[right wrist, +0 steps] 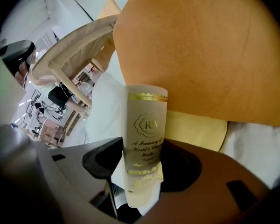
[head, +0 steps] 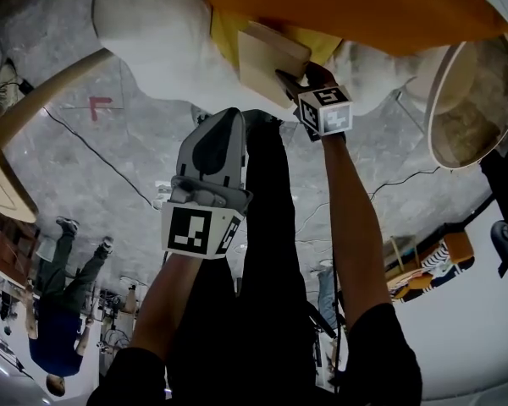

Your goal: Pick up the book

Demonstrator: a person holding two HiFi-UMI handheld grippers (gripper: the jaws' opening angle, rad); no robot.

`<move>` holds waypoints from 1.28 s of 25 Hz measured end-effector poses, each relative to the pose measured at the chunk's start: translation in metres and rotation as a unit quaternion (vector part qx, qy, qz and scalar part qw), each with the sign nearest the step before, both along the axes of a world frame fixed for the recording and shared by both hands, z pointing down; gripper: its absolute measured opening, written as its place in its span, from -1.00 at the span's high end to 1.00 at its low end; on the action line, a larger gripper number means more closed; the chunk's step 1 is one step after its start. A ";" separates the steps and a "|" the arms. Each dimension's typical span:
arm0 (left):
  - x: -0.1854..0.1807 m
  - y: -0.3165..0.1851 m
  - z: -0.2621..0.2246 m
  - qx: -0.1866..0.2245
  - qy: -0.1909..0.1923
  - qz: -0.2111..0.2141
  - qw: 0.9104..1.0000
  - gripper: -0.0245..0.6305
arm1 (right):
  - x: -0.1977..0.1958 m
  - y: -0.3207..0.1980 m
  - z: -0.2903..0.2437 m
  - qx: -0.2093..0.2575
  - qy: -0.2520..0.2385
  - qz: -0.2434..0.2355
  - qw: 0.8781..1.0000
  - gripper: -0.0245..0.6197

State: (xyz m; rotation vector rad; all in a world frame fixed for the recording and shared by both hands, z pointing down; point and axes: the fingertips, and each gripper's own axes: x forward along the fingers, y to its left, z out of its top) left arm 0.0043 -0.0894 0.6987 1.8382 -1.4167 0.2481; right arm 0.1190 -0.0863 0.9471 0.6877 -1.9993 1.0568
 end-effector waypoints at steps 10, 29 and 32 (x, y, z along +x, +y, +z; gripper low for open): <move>-0.015 0.008 -0.015 0.012 -0.006 -0.006 1.000 0.92 | -0.005 0.015 -0.015 -0.002 0.042 0.048 0.998 0.18; -0.031 0.029 -0.071 0.061 -0.038 -0.010 0.997 0.92 | 0.002 0.036 -0.085 0.041 0.074 0.092 0.992 0.21; -0.037 0.027 -0.095 0.075 -0.037 -0.019 0.996 0.92 | -0.002 0.039 -0.113 0.054 0.073 0.099 0.991 0.21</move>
